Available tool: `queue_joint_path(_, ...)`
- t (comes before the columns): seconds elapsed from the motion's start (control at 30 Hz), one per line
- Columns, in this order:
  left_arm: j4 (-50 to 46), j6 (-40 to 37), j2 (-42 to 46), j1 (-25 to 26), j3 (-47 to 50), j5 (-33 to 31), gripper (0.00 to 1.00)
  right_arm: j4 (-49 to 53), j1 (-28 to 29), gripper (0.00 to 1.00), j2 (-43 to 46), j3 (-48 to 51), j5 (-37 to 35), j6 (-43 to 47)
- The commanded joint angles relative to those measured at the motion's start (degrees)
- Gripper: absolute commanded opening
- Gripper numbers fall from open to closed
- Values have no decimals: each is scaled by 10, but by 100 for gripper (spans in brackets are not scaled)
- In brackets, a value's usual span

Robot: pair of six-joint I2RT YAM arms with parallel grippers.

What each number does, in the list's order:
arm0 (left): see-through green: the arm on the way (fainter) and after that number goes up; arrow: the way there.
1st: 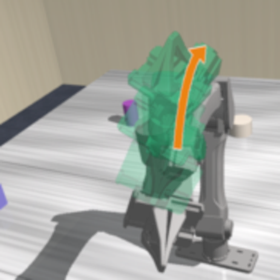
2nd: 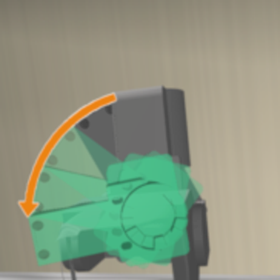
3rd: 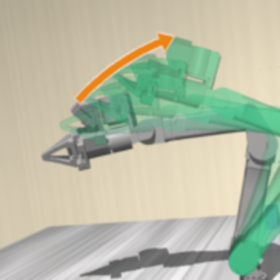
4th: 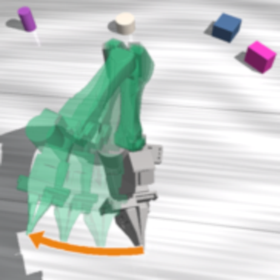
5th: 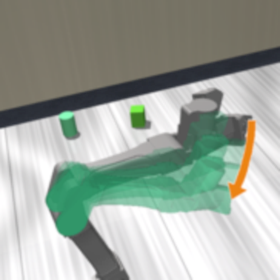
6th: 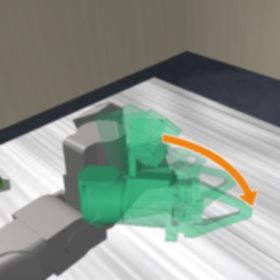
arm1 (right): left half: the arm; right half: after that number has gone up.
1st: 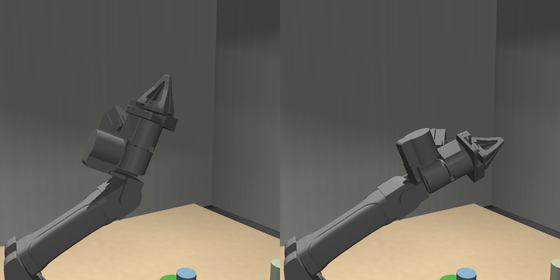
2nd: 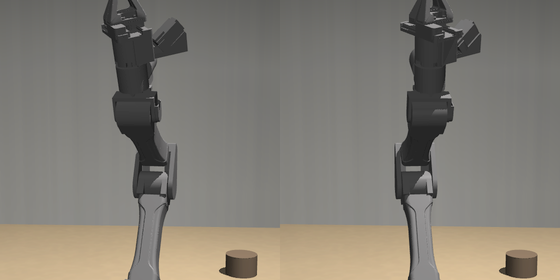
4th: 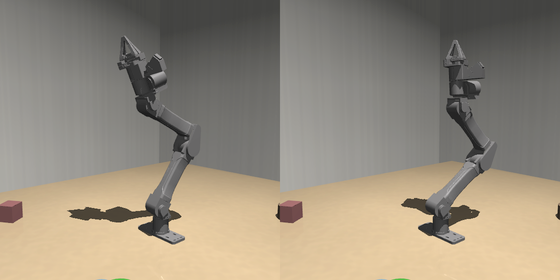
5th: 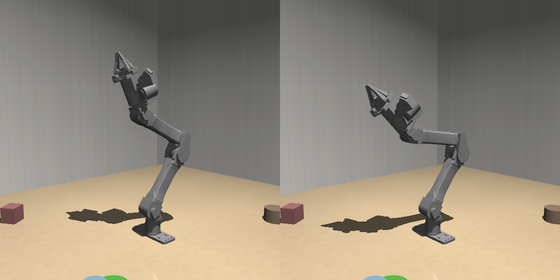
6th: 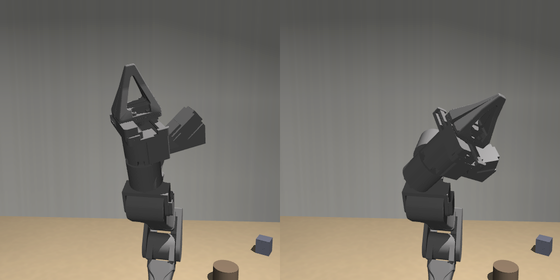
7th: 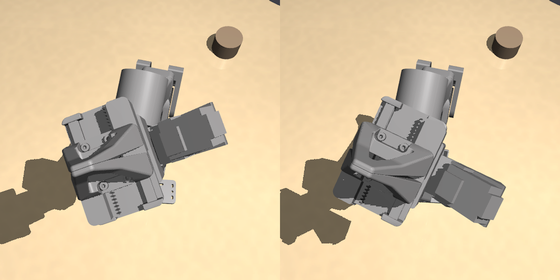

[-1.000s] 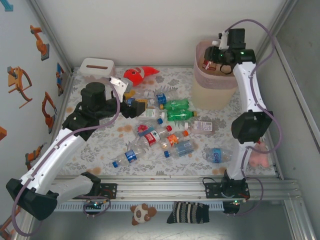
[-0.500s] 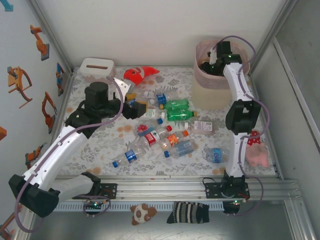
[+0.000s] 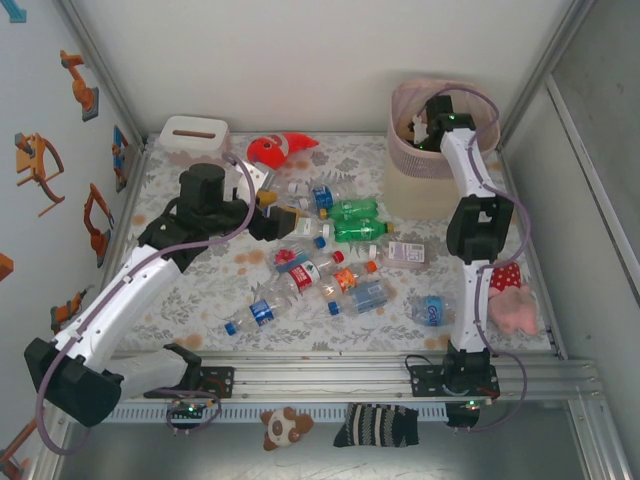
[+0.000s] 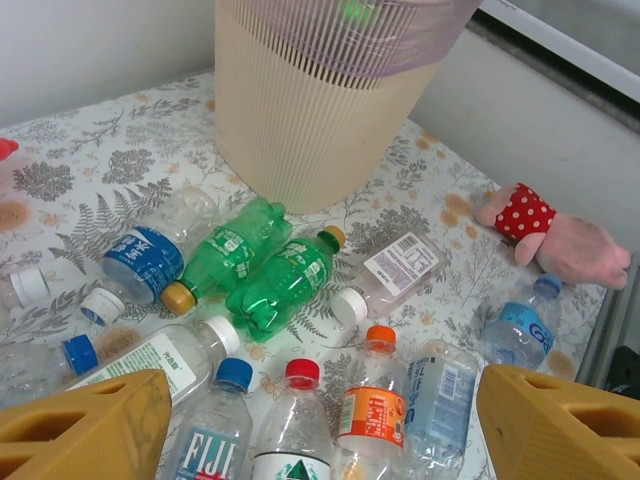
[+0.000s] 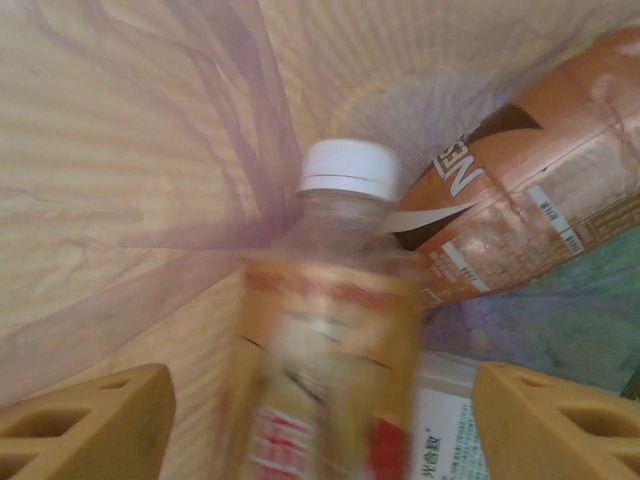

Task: Put the plastic bottles in the bin

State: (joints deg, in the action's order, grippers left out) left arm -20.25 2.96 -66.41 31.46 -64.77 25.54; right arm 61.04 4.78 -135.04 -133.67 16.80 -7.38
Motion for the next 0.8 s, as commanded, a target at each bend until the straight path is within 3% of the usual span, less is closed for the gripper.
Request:
queue_joint_path(0.0,0,-3,-4,-1,3,14,79,14,4,81,41,-19,0,5)
queue_joint_path(0.5,-14,-20,-28,3,0,24,78,10,4,84,172,-19,-17,-12)
queue_joint_path(0.77,-75,-69,-74,28,-22,4,75,-6,9,84,247,-3,-16,-27)
